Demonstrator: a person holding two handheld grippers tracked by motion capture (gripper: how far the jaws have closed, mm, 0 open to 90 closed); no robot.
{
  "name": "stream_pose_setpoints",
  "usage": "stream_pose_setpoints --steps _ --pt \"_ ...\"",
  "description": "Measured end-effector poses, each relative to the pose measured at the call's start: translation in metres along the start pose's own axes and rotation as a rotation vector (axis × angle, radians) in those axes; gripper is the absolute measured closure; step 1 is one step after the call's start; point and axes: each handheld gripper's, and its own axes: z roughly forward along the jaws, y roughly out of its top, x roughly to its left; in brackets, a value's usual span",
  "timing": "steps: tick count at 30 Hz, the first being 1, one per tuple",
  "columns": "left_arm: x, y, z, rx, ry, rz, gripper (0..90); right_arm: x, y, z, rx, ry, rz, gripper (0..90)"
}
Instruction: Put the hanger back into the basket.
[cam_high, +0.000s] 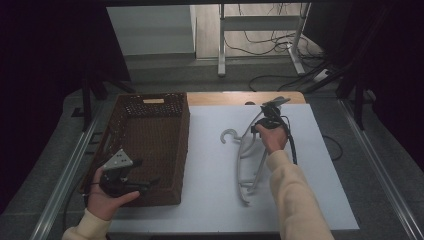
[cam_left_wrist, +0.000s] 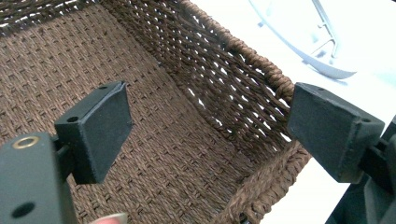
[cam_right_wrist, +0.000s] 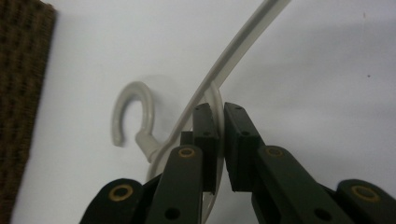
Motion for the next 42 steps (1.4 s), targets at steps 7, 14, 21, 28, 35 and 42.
stream_pose_setpoints --steps 7,14,21,28,35,42 --pt "-0.001 0.0 0.0 -0.002 0.0 -0.002 14.3 -0.006 0.0 -0.015 -0.032 0.087 0.009 84.7" --pt "-0.001 0.001 0.001 -0.001 -0.001 -0.002 14.3 -0.006 -0.002 -0.032 -0.074 0.18 0.016 85.1" --pt "-0.006 0.004 0.0 -0.017 -0.002 0.003 14.5 -0.003 -0.008 -0.049 -0.112 0.277 0.018 85.2" --pt "-0.015 0.011 0.001 -0.022 -0.019 0.028 14.5 0.002 -0.019 -0.07 -0.149 0.369 0.006 85.2" --pt "-0.022 0.017 0.005 -0.031 -0.03 0.038 14.8 0.01 -0.033 -0.088 -0.175 0.428 -0.048 85.1" --pt "-0.039 0.032 0.017 -0.038 -0.073 0.052 15.2 0.013 -0.049 -0.102 -0.199 0.487 -0.073 85.2"
